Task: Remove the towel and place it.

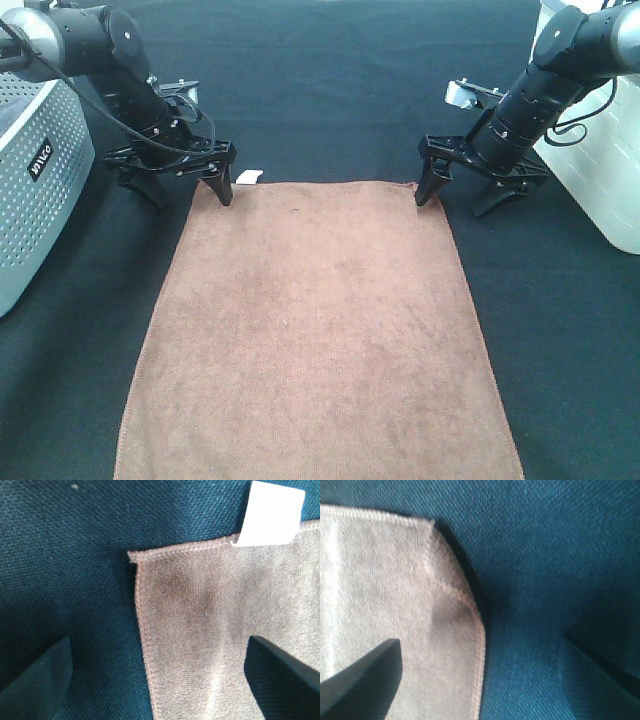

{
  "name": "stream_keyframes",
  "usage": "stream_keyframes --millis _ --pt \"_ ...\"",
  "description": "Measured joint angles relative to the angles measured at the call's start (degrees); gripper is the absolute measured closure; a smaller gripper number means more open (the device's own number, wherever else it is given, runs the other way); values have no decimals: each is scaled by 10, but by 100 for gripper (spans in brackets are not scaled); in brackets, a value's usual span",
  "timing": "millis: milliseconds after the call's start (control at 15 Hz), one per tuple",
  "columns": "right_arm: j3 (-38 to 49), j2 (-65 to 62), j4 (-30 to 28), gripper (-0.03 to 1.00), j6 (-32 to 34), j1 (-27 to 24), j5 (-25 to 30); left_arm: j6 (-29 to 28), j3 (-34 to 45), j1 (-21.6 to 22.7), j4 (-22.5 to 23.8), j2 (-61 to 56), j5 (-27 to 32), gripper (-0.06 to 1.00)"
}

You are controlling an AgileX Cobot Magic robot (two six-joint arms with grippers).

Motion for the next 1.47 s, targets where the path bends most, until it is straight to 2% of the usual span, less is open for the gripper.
stream_keyframes --millis 200,333,600,733,1000,1067,1133,1200,1467 --pt "-2 5 21 16 -20 11 -25 9 -1 -15 -10 1 -6 14" --pt "-2 7 24 16 -25 40 -67 9 -1 -41 -24 2 -11 17" --pt "-2 10 20 20 -25 50 -91 -2 -1 -44 -27 3 -16 21" --pt "-2 11 13 29 -25 50 -106 -3 -1 -44 -25 4 -19 32" --pt "-2 17 -26 75 -25 52 -144 1 -1 -44 -14 9 -28 82" --pt "-1 18 -32 86 -25 52 -148 11 -1 -44 -8 9 -29 91" --pt "-1 19 -34 94 -25 52 -154 22 -1 -44 -7 9 -30 93" --pt "-1 19 -37 97 -25 52 -156 29 -1 -44 -7 9 -31 93" --pt "1 18 -66 97 -25 54 -189 34 -18 -46 3 14 -33 94"
